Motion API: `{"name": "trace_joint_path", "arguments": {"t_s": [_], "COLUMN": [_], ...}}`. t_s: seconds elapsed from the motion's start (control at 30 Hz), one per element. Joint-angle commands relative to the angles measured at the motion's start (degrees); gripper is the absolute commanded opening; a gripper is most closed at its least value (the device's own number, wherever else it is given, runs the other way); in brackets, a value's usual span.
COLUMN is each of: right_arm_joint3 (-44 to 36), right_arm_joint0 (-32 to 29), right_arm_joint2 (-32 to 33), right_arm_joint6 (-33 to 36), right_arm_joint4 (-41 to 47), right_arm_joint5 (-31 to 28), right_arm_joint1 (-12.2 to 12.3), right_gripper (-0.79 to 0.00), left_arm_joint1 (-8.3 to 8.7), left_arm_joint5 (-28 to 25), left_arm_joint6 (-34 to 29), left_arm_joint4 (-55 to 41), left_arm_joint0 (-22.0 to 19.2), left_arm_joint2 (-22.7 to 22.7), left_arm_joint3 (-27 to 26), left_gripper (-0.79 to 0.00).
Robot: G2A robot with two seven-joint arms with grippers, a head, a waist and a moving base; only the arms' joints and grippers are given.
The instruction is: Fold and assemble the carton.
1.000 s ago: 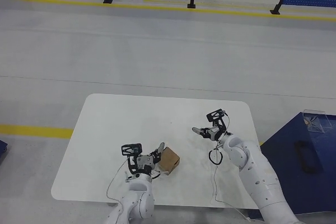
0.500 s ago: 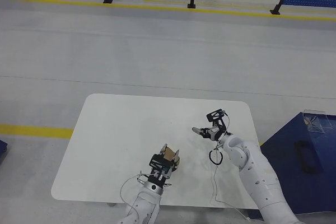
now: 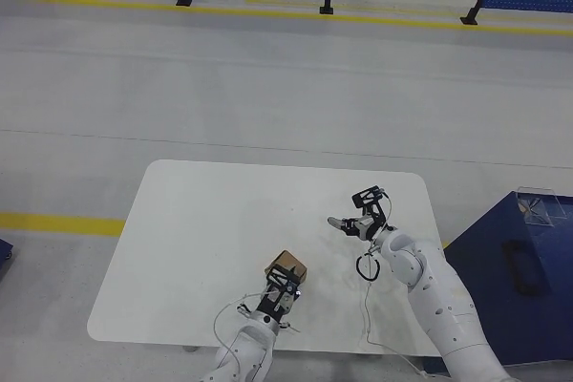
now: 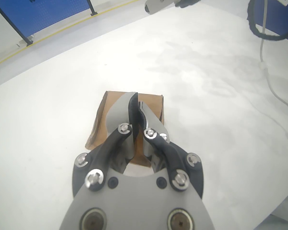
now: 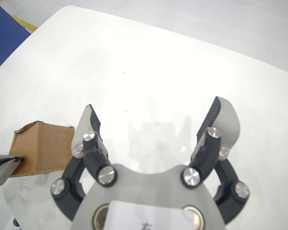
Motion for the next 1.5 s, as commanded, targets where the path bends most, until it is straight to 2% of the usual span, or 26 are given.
{"name": "trace_joint_path", "arguments": {"t_s": [0.0,0.07,0.2,0.37,0.53,0.57,0.67,0.77,0.9,0.93,0.97,1.0,1.07,1.1,1.3,1.47], "right_arm_joint3": [0.0,0.0,0.0,0.0,0.0,0.0,0.0,0.0,0.0,0.0,0.0,0.0,0.0,0.0,0.0,0.0], "right_arm_joint0": [0.0,0.0,0.0,0.0,0.0,0.0,0.0,0.0,0.0,0.0,0.0,0.0,0.0,0.0,0.0,0.0], "right_arm_joint2": [0.0,0.0,0.0,0.0,0.0,0.0,0.0,0.0,0.0,0.0,0.0,0.0,0.0,0.0,0.0,0.0], "right_arm_joint6": [0.0,0.0,0.0,0.0,0.0,0.0,0.0,0.0,0.0,0.0,0.0,0.0,0.0,0.0,0.0,0.0], "right_arm_joint4": [0.0,0.0,0.0,0.0,0.0,0.0,0.0,0.0,0.0,0.0,0.0,0.0,0.0,0.0,0.0,0.0], "right_arm_joint5": [0.0,0.0,0.0,0.0,0.0,0.0,0.0,0.0,0.0,0.0,0.0,0.0,0.0,0.0,0.0,0.0], "right_arm_joint1": [0.0,0.0,0.0,0.0,0.0,0.0,0.0,0.0,0.0,0.0,0.0,0.0,0.0,0.0,0.0,0.0], "right_gripper": [0.0,0.0,0.0,0.0,0.0,0.0,0.0,0.0,0.0,0.0,0.0,0.0,0.0,0.0,0.0,-0.001], "left_arm_joint1": [-0.09,-0.05,0.02,-0.27,-0.38,-0.42,-0.75,-0.89,-1.17,-1.25,-1.25,-1.24,-1.26,-1.26,-1.25,-1.25], "left_arm_joint5": [0.0,-0.8,-0.3,0.8,1.3,2.2,4.5,7.7,10.7,11.2,11.2,11.1,11.3,11.2,11.2,11.2], "left_arm_joint6": [3.2,3.1,-1.2,5.6,-0.4,0.5,7.0,18.8,29.2,30.1,30.1,29.9,30.3,30.2,30.1,30.1], "left_arm_joint4": [-2.5,-3.1,1.4,-2.5,0.5,1.7,-1.9,-3.7,-7.4,-7.9,-7.9,-7.8,-7.9,-7.9,-7.9,-7.9], "left_arm_joint0": [0.4,0.5,-0.9,-0.1,-1.3,-1.8,-0.9,0.7,2.8,3.0,3.0,3.1,3.1,3.1,3.0,3.0], "left_arm_joint2": [-0.3,-0.5,0.0,-0.5,0.2,0.3,-0.2,-0.8,-1.8,-1.7,-1.7,-1.8,-1.8,-1.8,-1.7,-1.7], "left_arm_joint3": [-0.9,-0.2,2.0,0.4,3.5,3.0,0.6,-2.6,-5.1,-5.1,-5.1,-5.1,-5.1,-5.1,-5.1,-5.1], "left_gripper": [-0.785,-0.785,-0.785,-0.785,-0.785,-0.785,-0.785,-0.785,-0.785,0.0,0.0,-0.784,-0.768,-0.73,-0.336,-0.106]}}
